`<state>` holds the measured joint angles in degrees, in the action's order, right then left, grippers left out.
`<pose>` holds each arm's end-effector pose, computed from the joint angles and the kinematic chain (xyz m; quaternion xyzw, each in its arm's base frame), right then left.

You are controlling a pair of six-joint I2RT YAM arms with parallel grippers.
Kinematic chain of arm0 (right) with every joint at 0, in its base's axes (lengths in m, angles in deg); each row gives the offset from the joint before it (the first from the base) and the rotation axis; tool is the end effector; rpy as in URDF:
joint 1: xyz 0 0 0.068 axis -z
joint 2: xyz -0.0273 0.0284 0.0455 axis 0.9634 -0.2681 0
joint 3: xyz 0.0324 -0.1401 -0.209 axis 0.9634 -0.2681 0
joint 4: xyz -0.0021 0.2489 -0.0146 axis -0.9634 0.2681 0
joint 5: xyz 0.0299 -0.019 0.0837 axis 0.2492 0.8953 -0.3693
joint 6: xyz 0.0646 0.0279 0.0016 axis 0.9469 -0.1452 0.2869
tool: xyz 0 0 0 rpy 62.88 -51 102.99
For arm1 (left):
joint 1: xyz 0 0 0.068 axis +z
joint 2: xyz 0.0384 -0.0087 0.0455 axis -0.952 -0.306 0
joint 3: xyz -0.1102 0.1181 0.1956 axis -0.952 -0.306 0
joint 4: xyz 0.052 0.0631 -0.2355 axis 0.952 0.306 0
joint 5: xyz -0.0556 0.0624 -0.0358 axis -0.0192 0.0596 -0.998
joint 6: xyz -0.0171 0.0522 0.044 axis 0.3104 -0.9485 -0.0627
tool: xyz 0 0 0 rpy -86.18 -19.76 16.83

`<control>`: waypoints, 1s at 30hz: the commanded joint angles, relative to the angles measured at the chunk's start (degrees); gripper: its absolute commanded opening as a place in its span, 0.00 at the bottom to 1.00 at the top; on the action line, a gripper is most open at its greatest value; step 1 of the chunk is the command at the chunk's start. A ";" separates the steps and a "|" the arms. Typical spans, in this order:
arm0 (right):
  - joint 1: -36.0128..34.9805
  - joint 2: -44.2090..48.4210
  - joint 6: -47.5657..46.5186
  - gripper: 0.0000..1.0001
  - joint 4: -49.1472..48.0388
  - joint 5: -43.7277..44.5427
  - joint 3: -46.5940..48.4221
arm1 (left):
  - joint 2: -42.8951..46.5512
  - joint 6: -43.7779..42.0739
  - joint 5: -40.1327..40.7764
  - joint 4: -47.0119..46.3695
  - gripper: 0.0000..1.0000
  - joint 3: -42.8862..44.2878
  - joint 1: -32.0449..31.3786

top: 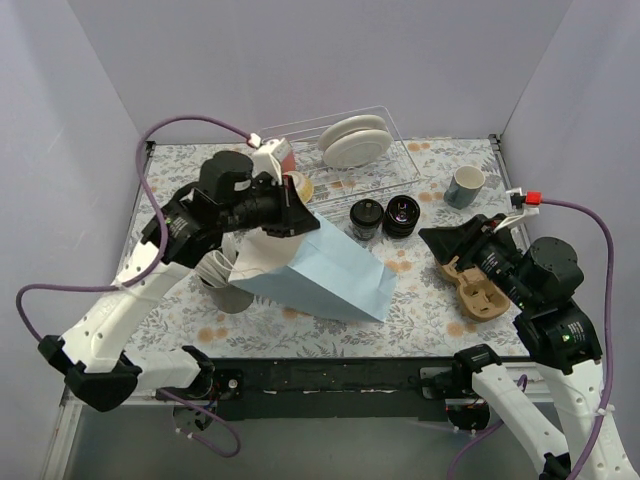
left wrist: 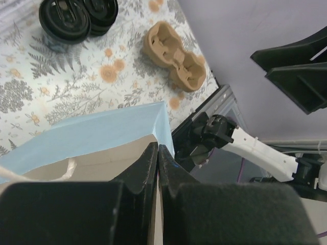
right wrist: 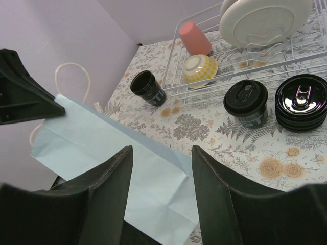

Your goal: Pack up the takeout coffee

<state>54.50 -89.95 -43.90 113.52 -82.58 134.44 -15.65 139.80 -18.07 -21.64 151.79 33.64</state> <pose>0.1114 0.0517 0.3952 0.0162 0.7112 0.3705 0.5972 0.1788 -0.1655 0.4245 -0.1421 0.8285 -0.5040 0.1983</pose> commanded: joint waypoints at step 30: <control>-0.01 9.47 6.73 0.54 0.04 -9.47 -22.06 | -11.19 -3.92 10.62 -1.39 0.72 14.61 -12.52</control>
<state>54.50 -82.39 -40.12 115.95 -88.31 117.04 -27.22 138.77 -11.19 -25.55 162.34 21.20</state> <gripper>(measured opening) 0.555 0.716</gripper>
